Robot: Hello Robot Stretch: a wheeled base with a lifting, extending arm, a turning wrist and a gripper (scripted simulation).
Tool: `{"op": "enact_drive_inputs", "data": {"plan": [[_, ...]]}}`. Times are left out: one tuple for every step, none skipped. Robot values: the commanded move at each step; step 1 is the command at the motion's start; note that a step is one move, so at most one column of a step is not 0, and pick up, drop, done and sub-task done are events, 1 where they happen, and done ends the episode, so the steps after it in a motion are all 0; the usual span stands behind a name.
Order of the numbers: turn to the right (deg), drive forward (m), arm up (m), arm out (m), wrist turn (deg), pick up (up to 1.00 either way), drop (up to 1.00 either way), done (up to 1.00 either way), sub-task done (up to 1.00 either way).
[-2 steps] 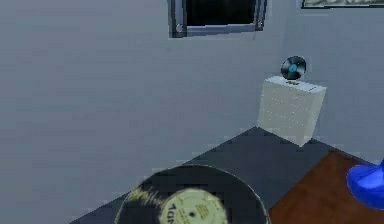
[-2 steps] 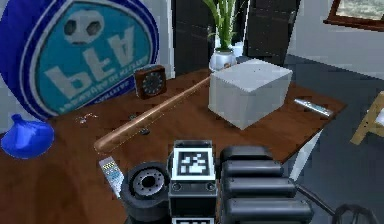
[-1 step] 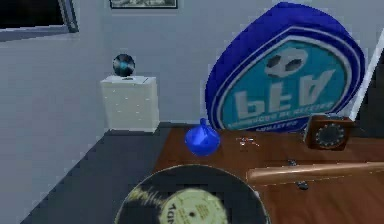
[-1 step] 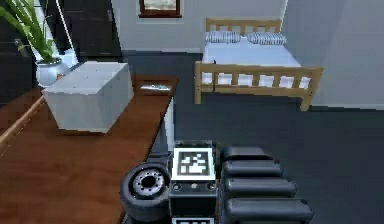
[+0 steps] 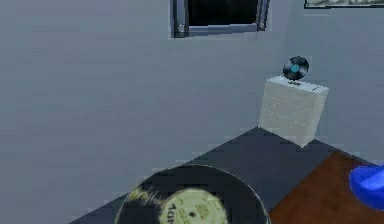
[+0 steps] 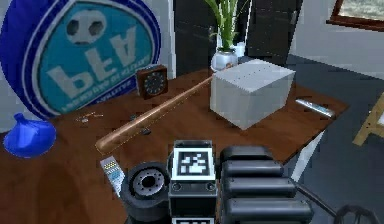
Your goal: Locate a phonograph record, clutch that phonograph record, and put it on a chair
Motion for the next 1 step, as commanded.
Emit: {"op": "enact_drive_inputs", "data": {"plan": [[-45.0, 0.00, 0.00, 0.00, 0.0, 0.00, 0.00, 0.00, 0.00]]}}
